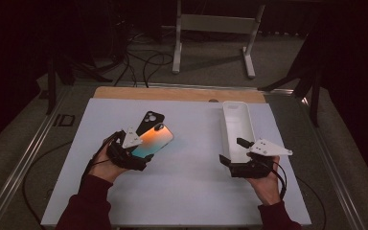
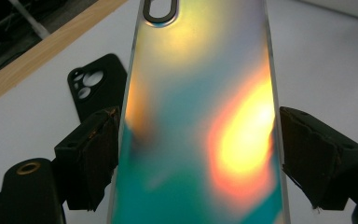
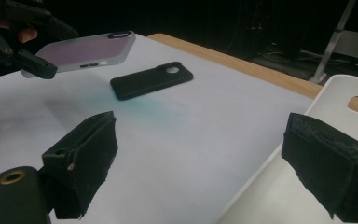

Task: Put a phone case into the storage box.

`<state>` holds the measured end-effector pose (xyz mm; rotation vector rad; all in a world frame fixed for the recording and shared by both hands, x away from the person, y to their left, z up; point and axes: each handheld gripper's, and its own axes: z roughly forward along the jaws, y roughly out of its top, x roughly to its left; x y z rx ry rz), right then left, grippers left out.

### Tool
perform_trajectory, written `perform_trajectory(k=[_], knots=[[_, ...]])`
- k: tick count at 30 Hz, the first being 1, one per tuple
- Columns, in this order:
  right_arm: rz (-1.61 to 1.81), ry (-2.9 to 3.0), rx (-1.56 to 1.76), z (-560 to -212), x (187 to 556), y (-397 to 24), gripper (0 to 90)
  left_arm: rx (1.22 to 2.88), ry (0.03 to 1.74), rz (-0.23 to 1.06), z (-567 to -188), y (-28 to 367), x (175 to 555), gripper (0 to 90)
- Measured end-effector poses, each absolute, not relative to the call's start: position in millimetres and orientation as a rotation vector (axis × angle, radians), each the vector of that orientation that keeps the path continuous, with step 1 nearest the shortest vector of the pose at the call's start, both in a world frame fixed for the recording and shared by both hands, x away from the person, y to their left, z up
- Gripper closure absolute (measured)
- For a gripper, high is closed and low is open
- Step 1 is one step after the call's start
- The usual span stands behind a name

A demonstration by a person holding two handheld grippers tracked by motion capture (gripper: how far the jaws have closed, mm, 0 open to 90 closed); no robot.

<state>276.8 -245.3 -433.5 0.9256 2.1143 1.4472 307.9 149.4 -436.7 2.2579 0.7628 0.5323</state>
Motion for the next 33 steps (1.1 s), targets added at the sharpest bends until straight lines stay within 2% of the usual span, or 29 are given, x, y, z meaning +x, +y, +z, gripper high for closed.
perform_trajectory(k=[10, 33], knots=[[1.499, 2.119, 0.919, -429.5, 285.6, -238.7, 9.9, 2.261, 0.697, 0.535, -429.8, 131.2, 308.3, 16.9], [1.537, 2.195, 0.876, -419.2, 304.0, -191.2, 9.8, 2.241, 0.542, 0.549, -413.3, 97.8, 297.2, 16.8]])
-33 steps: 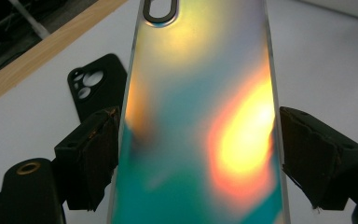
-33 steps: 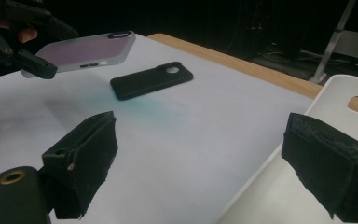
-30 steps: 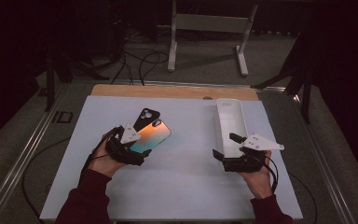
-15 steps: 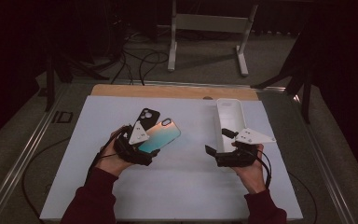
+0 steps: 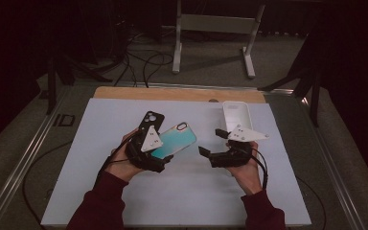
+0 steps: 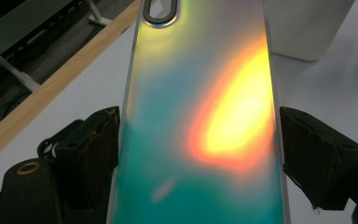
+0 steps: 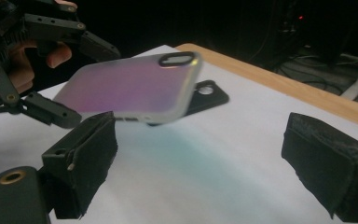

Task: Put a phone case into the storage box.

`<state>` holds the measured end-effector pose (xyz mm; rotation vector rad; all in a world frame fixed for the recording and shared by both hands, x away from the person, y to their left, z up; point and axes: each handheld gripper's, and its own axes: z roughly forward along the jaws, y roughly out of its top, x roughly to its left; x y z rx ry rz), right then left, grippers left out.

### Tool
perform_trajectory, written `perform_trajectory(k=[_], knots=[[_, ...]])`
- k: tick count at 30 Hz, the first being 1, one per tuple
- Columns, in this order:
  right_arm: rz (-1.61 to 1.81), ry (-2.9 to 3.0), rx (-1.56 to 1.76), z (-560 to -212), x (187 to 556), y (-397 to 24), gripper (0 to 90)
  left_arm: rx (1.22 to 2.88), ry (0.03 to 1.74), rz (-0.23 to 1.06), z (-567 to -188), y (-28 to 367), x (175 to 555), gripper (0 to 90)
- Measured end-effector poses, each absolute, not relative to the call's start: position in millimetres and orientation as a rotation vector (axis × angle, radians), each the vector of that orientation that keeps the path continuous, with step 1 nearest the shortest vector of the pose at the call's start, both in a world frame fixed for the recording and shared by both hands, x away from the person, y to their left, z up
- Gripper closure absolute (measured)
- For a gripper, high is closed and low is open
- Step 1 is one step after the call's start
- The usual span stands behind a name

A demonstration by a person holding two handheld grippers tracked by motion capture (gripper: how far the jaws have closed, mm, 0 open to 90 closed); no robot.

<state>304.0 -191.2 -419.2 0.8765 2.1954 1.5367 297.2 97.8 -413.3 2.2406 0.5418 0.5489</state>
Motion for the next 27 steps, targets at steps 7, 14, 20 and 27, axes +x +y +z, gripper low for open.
perform_trajectory(k=[7, 14, 20, 27], knots=[[1.547, 2.238, 0.906, -419.1, 309.2, -179.0, 9.6, 2.26, 0.476, 0.557, -413.1, 84.0, 289.3, 16.8], [1.627, 2.298, 0.957, -419.5, 313.5, -171.1, 9.9, 2.231, 0.439, 0.562, -409.1, 76.3, 284.3, 16.8], [1.668, 2.363, 0.975, -419.3, 314.3, -166.0, 16.7, 2.202, 0.414, 0.565, -406.4, 72.8, 282.4, 16.8], [1.68, 2.399, 1.034, -418.2, 313.7, -162.1, 42.8, 2.221, 0.408, 0.547, -410.5, 72.8, 284.5, 16.8]])
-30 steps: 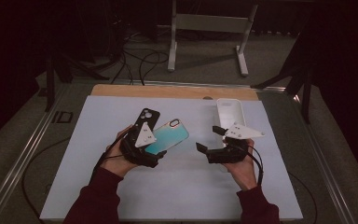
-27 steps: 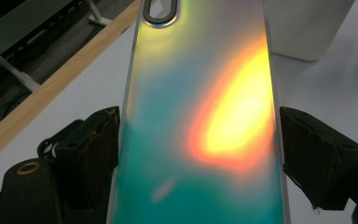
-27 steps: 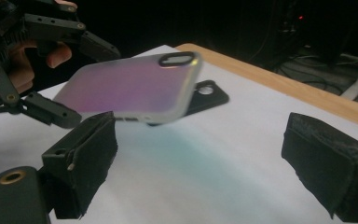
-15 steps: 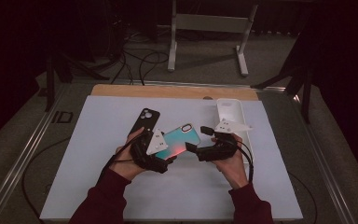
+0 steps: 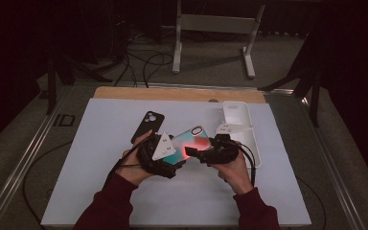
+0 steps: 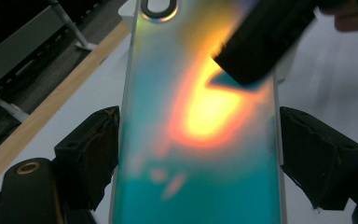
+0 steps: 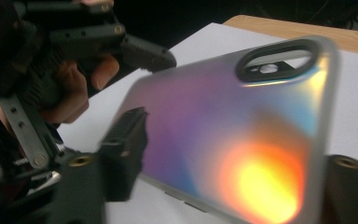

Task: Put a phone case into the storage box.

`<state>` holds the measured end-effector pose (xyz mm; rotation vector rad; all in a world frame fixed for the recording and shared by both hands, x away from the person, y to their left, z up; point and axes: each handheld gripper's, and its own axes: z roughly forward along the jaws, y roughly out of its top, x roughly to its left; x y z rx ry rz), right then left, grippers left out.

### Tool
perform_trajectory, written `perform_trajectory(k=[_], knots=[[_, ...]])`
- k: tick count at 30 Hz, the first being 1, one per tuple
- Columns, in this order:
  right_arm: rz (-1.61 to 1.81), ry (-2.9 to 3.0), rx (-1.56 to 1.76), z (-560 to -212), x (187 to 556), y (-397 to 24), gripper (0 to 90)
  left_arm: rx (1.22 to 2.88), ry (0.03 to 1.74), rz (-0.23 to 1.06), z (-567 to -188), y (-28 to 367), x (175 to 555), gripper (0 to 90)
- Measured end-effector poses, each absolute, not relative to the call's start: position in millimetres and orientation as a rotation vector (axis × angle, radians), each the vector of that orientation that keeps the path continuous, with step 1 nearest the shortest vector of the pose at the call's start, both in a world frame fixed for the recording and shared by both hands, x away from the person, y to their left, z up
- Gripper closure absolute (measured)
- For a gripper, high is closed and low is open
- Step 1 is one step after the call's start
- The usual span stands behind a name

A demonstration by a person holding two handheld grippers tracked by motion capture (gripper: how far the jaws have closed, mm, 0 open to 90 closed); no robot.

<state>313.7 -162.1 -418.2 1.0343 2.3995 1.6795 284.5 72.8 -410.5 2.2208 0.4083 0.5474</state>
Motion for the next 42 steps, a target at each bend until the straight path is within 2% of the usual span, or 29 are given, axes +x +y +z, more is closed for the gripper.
perform_trajectory(k=[4, 6, 8, 9, 10, 13, 15, 26, 28, 30, 31, 32, 42], knots=[[1.762, 2.377, 1.09, -416.6, 315.1, -165.9, 61.0, 2.231, 0.41, 0.54, -415.1, 73.3, 284.9, 16.8], [1.819, 2.384, 1.084, -415.7, 314.7, -166.6, 73.8, 2.243, 0.407, 0.549, -417.6, 71.2, 284.8, 16.8], [1.866, 2.392, 1.074, -413.8, 313.6, -165.4, 80.7, 2.257, 0.407, 0.57, -419.2, 68.2, 285.0, 16.8], [1.867, 2.392, 1.079, -412.3, 312.2, -163.9, 85.9, 2.251, 0.406, 0.601, -420.0, 68.1, 284.3, 22.1], [1.841, 2.377, 1.067, -410.5, 310.2, -162.8, 86.8, 2.244, 0.398, 0.606, -420.2, 67.9, 284.2, 29.1], [1.831, 2.368, 1.054, -406.0, 308.4, -162.4, 87.1, 2.23, 0.423, 0.586, -419.0, 68.5, 285.2, 18.0], [1.802, 2.361, 1.036, -402.8, 307.5, -162.3, 87.0, 2.231, 0.434, 0.56, -419.2, 69.7, 286.7, 15.0], [1.738, 2.357, 1.01, -398.9, 309.7, -164.7, 87.0, 2.19, 0.492, 0.431, -419.9, 77.2, 293.5, 10.0], [1.729, 2.356, 1.004, -397.9, 310.4, -165.4, 87.0, 2.187, 0.501, 0.418, -420.0, 77.7, 294.2, 5.2], [1.733, 2.356, 0.999, -397.3, 310.6, -165.7, 86.9, 2.187, 0.501, 0.418, -420.0, 77.7, 294.2, 5.2], [1.733, 2.356, 0.999, -397.3, 310.6, -165.7, 86.9, 2.17, 0.523, 0.33, -423.2, 81.3, 299.6, 5.2], [1.732, 2.357, 0.986, -394.7, 311.2, -167.1, 86.8, 2.171, 0.529, 0.325, -424.4, 81.9, 300.6, 0.1], [1.722, 2.369, 0.901, -386.9, 310.5, -166.4, 86.9, 2.148, 0.536, 0.258, -426.9, 83.3, 303.8, 0.0]])
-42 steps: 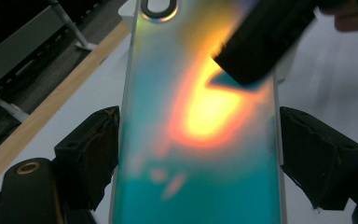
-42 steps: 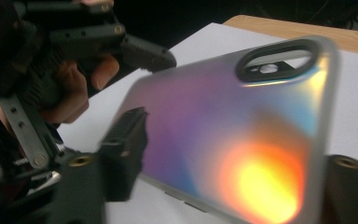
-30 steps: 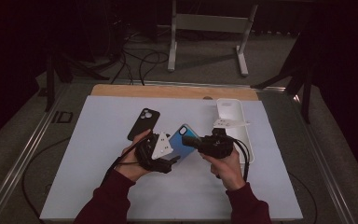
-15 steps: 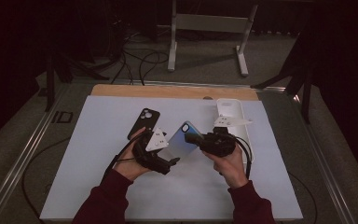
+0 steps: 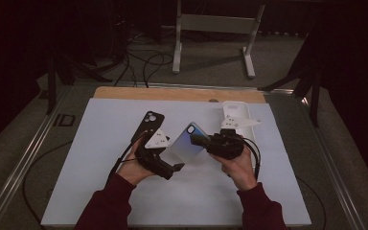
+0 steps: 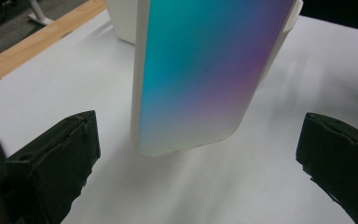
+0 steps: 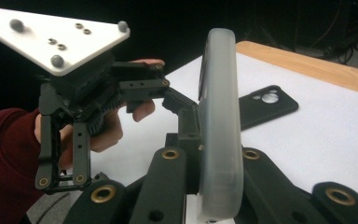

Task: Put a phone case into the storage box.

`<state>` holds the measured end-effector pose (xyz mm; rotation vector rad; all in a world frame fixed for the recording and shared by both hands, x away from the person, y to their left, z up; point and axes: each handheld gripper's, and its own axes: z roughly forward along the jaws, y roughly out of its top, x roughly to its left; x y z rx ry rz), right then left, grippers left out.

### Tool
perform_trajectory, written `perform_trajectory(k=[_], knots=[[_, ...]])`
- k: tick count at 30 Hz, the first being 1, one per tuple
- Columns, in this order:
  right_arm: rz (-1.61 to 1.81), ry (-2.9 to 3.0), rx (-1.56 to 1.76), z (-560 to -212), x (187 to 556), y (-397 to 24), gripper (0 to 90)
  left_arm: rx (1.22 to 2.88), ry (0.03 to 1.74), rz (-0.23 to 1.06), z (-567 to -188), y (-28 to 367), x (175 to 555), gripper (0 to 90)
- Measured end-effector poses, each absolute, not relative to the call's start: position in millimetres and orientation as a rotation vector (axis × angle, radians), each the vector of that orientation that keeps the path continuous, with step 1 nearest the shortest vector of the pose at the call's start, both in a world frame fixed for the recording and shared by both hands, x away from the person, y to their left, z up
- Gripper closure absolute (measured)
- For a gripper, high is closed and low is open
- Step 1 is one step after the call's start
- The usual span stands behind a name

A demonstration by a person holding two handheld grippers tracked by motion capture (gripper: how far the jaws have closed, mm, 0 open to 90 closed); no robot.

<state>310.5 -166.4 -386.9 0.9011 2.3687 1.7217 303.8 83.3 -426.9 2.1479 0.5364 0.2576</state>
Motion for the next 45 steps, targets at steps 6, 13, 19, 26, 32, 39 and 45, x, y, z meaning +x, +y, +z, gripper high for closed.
perform_trajectory(k=[6, 13, 19, 26, 32, 39, 45], knots=[[1.72, 2.372, 0.848, -382.6, 309.3, -163.7, 86.9, 2.134, 0.527, 0.211, -428.6, 83.1, 302.7, 0.6], [1.739, 2.395, 0.802, -381.0, 306.4, -161.1, 86.8, 2.133, 0.501, 0.192, -430.6, 80.0, 301.5, 3.7], [1.762, 2.437, 0.73, -381.0, 302.5, -158.0, 86.9, 2.106, 0.48, 0.182, -430.4, 80.0, 299.5, 12.2], [1.774, 2.453, 0.69, -381.8, 301.4, -157.4, 86.9, 2.085, 0.474, 0.197, -431.8, 83.6, 297.4, 30.0], [1.782, 2.459, 0.69, -382.9, 302.9, -161.5, 86.2, 2.092, 0.429, 0.177, -436.1, 86.5, 294.1, 47.2], [1.734, 2.455, 0.663, -381.5, 302.0, -164.3, 71.9, 2.107, 0.402, 0.165, -439.1, 82.5, 291.9, 63.9], [1.729, 2.43, 0.682, -380.6, 302.2, -167.4, 54.4, 2.095, 0.382, 0.16, -440.1, 81.8, 290.8, 77.9]])
